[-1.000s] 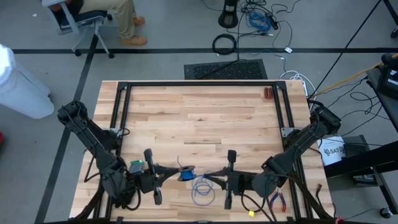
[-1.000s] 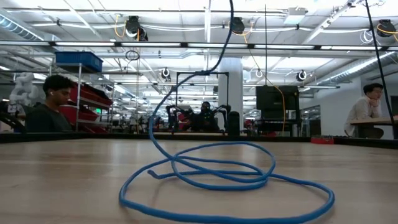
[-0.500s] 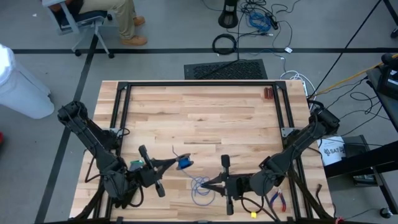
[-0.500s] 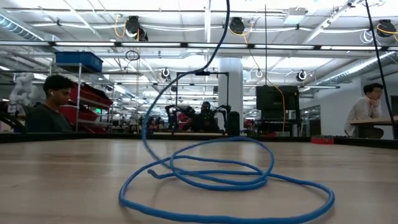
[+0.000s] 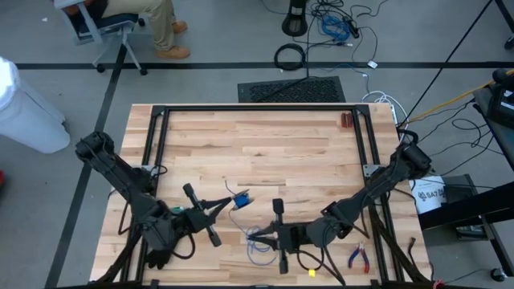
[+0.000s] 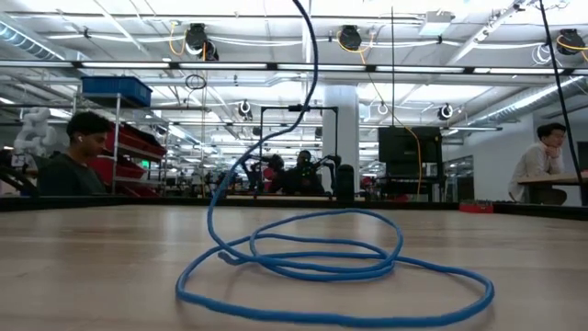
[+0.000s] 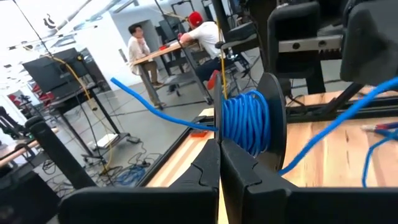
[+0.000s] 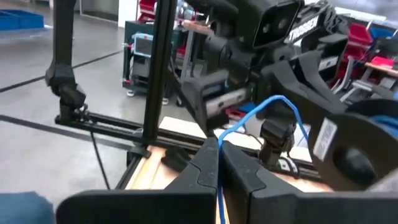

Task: Coil cords
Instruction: Uncoil the blue wire from the spool

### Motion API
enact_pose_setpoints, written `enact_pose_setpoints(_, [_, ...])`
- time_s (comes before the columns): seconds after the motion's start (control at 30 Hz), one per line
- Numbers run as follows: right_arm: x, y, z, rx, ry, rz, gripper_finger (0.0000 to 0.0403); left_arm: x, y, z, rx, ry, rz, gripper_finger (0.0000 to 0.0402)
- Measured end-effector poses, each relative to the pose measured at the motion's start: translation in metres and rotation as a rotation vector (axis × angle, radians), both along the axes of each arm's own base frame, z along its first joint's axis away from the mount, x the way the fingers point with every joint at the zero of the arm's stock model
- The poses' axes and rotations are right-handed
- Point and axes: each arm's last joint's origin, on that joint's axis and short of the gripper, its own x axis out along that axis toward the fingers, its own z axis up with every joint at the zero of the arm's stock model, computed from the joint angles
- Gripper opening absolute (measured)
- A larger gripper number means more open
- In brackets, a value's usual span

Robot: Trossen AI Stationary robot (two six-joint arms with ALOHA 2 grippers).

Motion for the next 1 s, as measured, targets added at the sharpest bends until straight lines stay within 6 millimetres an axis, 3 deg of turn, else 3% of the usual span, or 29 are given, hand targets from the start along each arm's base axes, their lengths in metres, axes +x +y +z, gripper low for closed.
enact_pose_setpoints(0.27, [0.004, 0.000, -0.016, -0.067, 0.085, -0.004, 0.0000, 0.003, 0.000, -0.002, -0.006, -0.006, -0.003, 0.0002])
enact_pose_setpoints(0.73, [0.006, -0.011, -0.033, -0.134, 0.245, -0.058, 0.0000, -0.017, -0.016, 0.015, -0.013, -0.058, -0.142, 0.0002])
enact_pose_setpoints(1.0, [0.000, -0.020, -0.047, -0.128, 0.358, -0.255, 0.0009, -0.019, -0.024, 0.016, -0.018, -0.074, -0.314, 0.0002])
